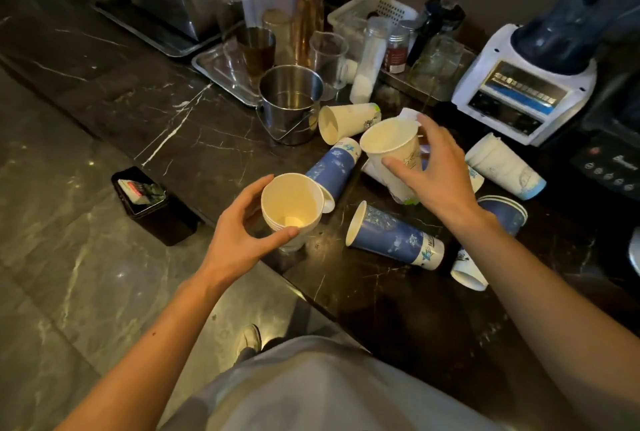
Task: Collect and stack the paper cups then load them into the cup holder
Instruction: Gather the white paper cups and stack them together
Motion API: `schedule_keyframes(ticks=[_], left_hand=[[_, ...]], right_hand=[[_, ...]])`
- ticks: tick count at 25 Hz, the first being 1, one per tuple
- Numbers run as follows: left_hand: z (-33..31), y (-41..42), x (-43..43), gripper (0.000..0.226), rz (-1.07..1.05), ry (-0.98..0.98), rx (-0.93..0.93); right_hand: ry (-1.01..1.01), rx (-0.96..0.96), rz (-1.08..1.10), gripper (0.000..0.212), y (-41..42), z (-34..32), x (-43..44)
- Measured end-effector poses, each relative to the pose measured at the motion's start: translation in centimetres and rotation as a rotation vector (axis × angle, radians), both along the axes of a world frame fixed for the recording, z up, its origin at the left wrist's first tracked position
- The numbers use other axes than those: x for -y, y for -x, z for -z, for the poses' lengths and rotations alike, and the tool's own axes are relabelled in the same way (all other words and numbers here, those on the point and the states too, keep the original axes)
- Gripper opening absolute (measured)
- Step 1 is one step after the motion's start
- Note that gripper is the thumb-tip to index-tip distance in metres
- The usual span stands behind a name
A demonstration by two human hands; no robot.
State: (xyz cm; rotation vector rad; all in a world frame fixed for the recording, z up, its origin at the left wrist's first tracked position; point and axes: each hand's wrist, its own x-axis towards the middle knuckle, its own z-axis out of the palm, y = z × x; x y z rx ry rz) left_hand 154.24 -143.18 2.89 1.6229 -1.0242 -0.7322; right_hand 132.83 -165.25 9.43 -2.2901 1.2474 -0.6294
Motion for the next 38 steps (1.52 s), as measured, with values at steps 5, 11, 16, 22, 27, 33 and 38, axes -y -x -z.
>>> schedule_keyframes(ticks=[5, 11, 16, 22, 27, 33, 38], left_hand=[[0.3, -1.4, -0.1, 0.086, 0.074, 0.005, -0.049], [0.6, -2.0, -0.2, 0.097, 0.111, 0.02, -0.093], [0.8, -2.2, -0.2, 0.102, 0.136, 0.055, -0.124], [0.6, -2.1, -0.2, 0.111, 0.115, 0.089, -0.135], [0.5, -1.6, 0.2, 0.085, 0.078, 0.064, -0.105], [0.5, -1.6, 0.3, 0.079, 0.036, 0.044, -0.098], [0.5, -1.4, 0.2, 0.083, 0.012, 0.024, -0.095]], right_hand=[[-0.199, 0.552, 0.027, 0.073, -2.0, -4.5, -5.2], [-0.398, 0.607, -0.235, 0.07, -4.8, -3.4, -10.2], [-0.46, 0.323, -0.294, 0.074, -5.6, -0.3, -10.2], [-0.498, 0.095, -0.407, 0.067, -5.0, 1.5, -9.5], [-0.433, 0.127, -0.292, 0.061, -4.5, 1.0, -4.5], [-0.145, -0.445, -0.03, 0.082, -4.2, 4.9, 5.2], [-0.048, -0.693, -0.048, 0.09, -4.8, 7.2, 6.9]])
